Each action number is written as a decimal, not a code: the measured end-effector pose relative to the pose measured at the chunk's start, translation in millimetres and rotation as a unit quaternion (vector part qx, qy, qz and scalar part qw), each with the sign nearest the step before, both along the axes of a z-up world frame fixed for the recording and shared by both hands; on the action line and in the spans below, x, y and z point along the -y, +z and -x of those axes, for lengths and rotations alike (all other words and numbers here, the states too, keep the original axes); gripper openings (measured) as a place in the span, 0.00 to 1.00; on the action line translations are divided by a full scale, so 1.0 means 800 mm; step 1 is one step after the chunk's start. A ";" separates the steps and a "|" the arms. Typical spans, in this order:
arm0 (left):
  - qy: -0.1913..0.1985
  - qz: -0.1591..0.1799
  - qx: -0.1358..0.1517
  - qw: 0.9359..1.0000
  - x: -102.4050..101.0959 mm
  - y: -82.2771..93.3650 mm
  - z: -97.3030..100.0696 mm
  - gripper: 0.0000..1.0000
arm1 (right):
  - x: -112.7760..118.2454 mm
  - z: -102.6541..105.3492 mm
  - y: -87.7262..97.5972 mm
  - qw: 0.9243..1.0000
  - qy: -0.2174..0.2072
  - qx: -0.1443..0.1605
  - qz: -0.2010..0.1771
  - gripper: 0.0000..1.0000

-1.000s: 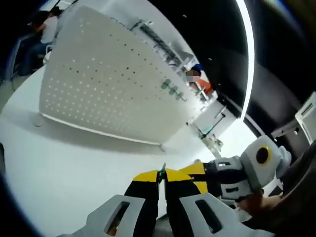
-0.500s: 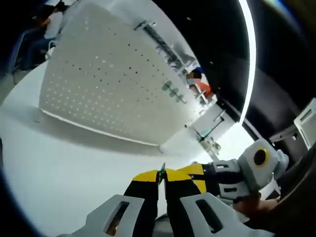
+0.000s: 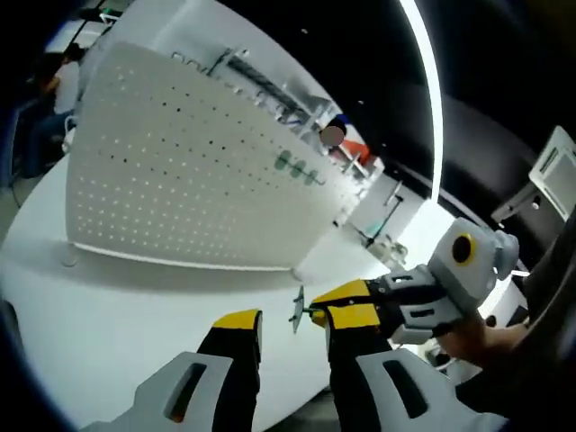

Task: Insert the hook assembly into the mounting plate slot until the hook locks in place.

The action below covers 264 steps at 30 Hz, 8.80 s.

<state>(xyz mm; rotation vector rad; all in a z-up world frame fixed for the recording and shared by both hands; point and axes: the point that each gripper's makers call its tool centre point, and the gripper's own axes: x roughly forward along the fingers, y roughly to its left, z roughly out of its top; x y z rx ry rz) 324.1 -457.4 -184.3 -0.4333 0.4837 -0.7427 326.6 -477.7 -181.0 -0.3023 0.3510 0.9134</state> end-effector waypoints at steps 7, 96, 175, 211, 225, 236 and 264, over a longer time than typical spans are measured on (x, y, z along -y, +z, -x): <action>-0.011 -0.064 0.079 0.995 0.000 0.009 -0.001 0.53 | 0.007 -0.005 0.017 0.997 -0.024 -0.035 -0.063 0.00; 0.034 -0.041 0.113 0.992 -0.008 0.044 -0.007 0.02 | -0.031 0.004 0.064 0.963 -0.054 -0.113 -0.239 0.02; -0.016 -0.057 0.170 0.984 0.010 0.066 0.021 1.00 | 0.072 -0.074 0.061 0.977 -0.139 -0.003 -0.162 0.00; -0.024 -0.103 0.170 0.980 0.003 0.056 0.013 1.00 | 0.262 -0.210 0.100 0.926 -0.314 0.099 -0.187 0.00; -0.026 -0.107 0.159 0.981 0.002 0.046 0.004 1.00 | 0.305 -0.240 0.114 0.902 -0.359 0.131 -0.199 0.00; -0.025 -0.109 0.159 0.981 0.003 0.043 0.000 1.00 | 0.321 -0.258 0.114 0.894 -0.373 0.135 -0.209 0.00; -0.002 -0.112 0.151 0.982 -0.013 0.039 -0.017 1.00 | 0.354 -0.335 0.121 0.879 -0.396 0.151 -0.218 0.00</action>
